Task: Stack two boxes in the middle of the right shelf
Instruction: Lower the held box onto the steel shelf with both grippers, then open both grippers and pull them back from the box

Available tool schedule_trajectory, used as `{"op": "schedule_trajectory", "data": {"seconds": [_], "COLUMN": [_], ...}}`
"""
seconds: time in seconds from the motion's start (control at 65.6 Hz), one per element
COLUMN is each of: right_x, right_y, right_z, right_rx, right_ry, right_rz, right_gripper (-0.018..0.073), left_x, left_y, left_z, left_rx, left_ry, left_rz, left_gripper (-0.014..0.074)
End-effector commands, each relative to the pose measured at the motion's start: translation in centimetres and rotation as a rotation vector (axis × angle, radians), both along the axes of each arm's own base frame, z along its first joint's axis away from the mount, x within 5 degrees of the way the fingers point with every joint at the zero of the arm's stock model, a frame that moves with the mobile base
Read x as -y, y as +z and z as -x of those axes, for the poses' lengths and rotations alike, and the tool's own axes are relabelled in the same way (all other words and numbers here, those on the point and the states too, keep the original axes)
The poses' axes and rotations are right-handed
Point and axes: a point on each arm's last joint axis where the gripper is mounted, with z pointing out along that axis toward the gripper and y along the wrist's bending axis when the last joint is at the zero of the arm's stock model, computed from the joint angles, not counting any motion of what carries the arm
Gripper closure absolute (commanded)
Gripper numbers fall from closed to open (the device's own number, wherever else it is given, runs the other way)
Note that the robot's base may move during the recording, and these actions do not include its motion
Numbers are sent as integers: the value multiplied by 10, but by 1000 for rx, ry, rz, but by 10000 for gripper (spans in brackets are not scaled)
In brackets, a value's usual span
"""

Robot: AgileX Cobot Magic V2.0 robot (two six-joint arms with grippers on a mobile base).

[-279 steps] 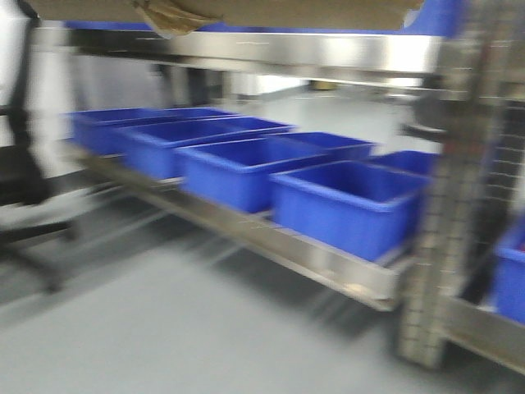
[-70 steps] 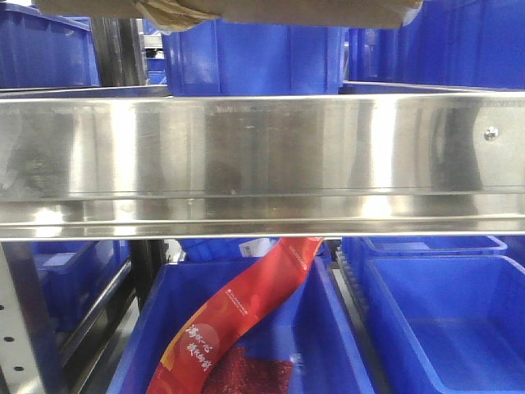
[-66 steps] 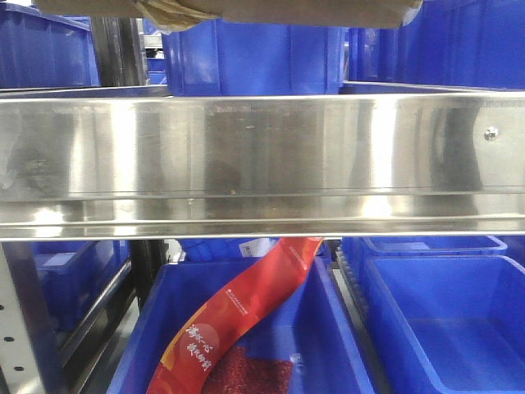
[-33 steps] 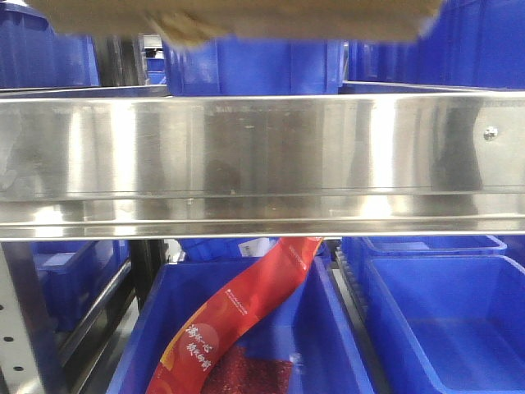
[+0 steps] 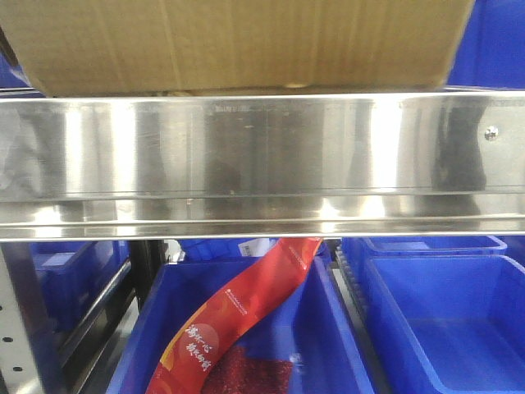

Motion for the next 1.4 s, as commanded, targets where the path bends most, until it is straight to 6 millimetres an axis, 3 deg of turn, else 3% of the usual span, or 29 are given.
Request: {"op": "schedule_trajectory", "data": {"seconds": [0.0,0.122,0.198,0.305,0.457,0.594,0.671,0.701,0.732,0.777,0.915,0.991,1.189,1.387], "right_x": [5,4,5,6,10,13,14,14,15,15,17,19,22,28], "right_y": [2,1,2,6,19,29,32,33,35,36,37,33,3,-41], "right_z": [-4,-6,-6,-5,5,16,19,20,22,23,30,39,67,99], "right_rx": [25,25,34,45,69,96,105,107,110,111,146,213,385,458], "right_ry": [-8,-7,-9,-14,-18,-20,-20,-20,-21,-20,-3,18,89,136], "right_rz": [33,31,39,47,38,29,26,25,24,25,36,23,2,-21], "right_gripper": [566,331,228,132,106,216,407,485,627,725,728,728,728,728], "left_x": [-3,-2,-2,-3,-5,-7,-7,-7,-6,-5,-4,-3,-13,-31], "left_y": [7,6,6,10,24,36,35,34,33,33,29,15,-19,-56], "left_z": [1,-1,-1,-1,3,9,10,10,11,11,24,34,70,98], "left_rx": [35,35,36,54,97,120,103,93,87,78,109,127,251,302], "left_ry": [0,-2,-2,5,7,3,4,8,5,-3,-47,-94,-219,-231], "left_rz": [2,5,7,-6,14,53,59,58,65,81,99,107,158,224], "left_gripper": [565,294,189,167,195,281,406,488,597,706,707,707,707,707]}}
